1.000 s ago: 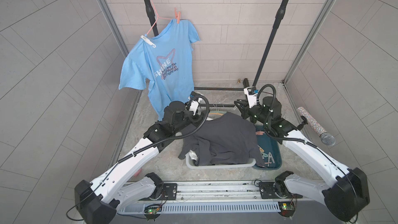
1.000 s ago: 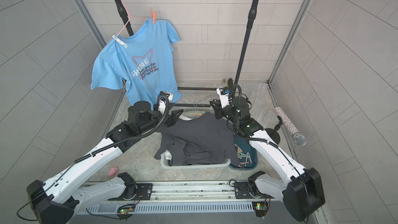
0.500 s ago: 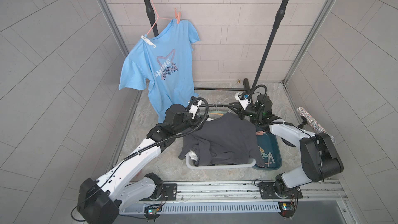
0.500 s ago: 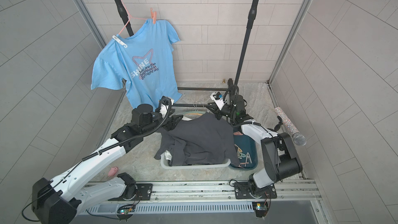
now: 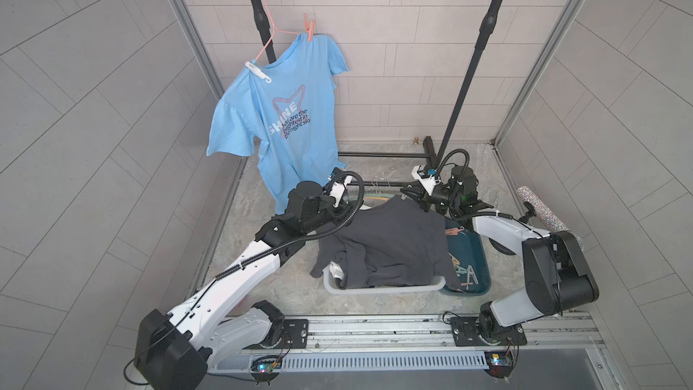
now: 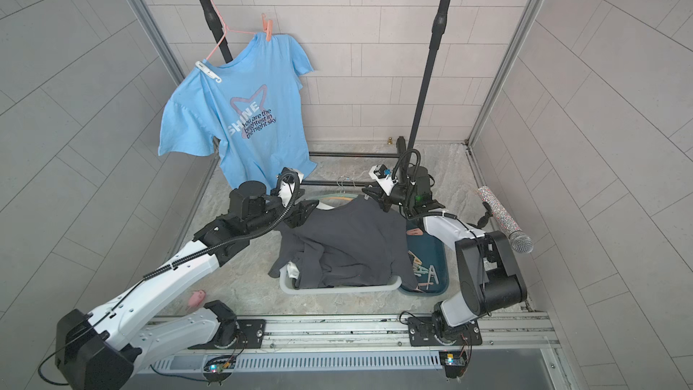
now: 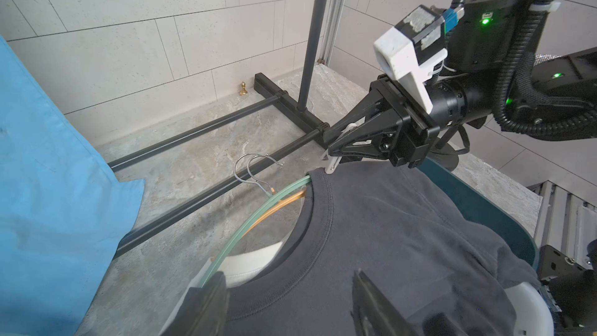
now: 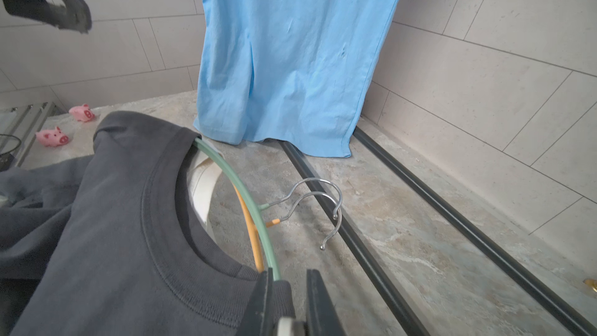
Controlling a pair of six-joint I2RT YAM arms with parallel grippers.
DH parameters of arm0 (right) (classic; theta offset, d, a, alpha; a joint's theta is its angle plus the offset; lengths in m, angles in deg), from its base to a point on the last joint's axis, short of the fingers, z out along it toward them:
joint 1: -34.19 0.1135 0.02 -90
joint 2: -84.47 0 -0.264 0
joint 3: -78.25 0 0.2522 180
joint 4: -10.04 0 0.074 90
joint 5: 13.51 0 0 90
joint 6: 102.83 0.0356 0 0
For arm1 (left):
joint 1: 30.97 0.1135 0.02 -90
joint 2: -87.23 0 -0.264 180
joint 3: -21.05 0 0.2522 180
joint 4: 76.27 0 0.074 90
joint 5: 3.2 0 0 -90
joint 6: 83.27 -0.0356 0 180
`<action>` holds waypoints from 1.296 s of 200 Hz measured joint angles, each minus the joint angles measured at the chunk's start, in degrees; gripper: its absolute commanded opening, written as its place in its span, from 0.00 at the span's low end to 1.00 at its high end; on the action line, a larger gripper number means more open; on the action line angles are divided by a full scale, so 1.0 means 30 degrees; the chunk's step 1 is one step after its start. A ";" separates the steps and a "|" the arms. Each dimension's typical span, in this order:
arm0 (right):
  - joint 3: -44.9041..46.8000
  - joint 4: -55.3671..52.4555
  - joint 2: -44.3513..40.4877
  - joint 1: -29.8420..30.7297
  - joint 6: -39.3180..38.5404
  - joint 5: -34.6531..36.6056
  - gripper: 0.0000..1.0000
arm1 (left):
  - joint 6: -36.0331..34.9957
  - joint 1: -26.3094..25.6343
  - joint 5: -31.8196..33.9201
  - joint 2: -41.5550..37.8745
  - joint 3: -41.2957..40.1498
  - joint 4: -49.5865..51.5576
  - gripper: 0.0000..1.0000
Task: Use clothespins to secure the t-shirt on both sides of the hanger
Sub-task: Clamp the T-shirt on the hanger.
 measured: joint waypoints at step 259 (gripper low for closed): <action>-0.0940 -0.4590 -0.0648 0.0379 -0.4809 0.1253 0.06 | -0.1989 0.0000 0.1559 0.2477 0.2324 0.2892 0.69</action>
